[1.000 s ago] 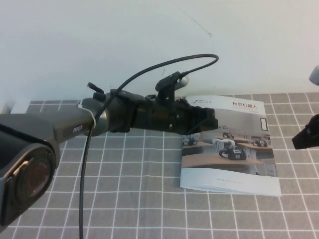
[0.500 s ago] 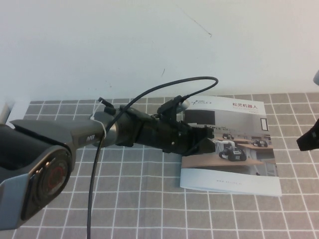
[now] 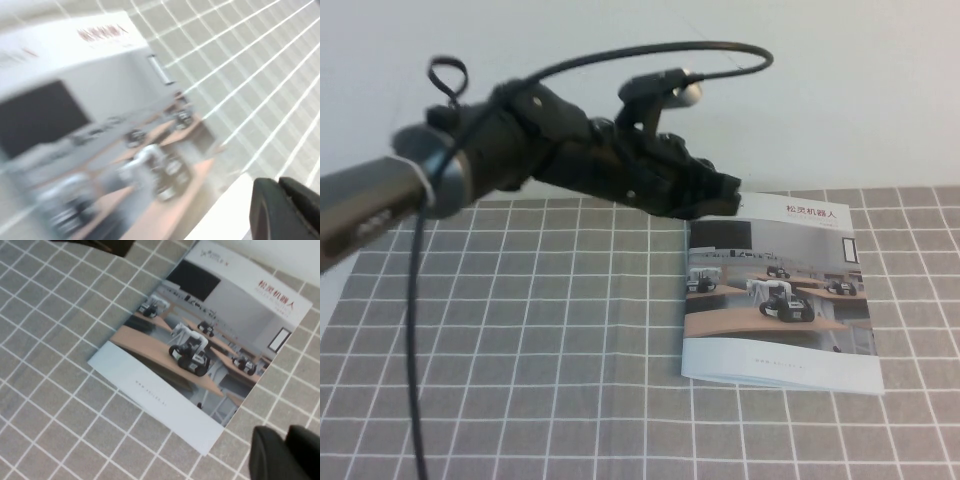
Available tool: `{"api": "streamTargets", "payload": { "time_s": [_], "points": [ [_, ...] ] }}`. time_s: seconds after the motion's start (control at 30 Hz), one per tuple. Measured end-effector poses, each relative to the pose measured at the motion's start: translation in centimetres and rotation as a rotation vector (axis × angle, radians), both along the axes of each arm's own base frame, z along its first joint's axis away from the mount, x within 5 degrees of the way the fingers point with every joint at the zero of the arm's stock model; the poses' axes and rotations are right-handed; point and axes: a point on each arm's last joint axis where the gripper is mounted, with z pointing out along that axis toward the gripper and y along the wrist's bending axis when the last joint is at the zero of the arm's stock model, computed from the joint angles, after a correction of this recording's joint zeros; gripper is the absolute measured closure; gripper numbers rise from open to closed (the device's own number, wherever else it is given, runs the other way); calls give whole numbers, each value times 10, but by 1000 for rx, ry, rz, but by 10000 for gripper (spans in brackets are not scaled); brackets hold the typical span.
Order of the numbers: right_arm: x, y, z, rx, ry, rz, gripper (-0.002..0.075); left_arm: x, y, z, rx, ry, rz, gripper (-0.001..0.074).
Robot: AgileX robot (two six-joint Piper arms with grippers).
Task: Close book
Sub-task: 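Close the open booklet and leave it lying on the table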
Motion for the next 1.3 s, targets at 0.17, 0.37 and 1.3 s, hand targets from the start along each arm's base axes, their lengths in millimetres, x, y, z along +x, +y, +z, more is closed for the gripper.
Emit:
{"api": "streamTargets", "payload": {
  "time_s": [0.17,0.37,1.3],
  "points": [
    [-36,1,16,-15,-105,11,704,-29,41,62,251,-154,54,736],
    [-87,2,-11,-53,-217,32,726,-70,93,115,403,-299,227,736],
    [-148,3,-120,-95,-214,65,727,-241,179,21,245,-666,491,736]
  ]
}}
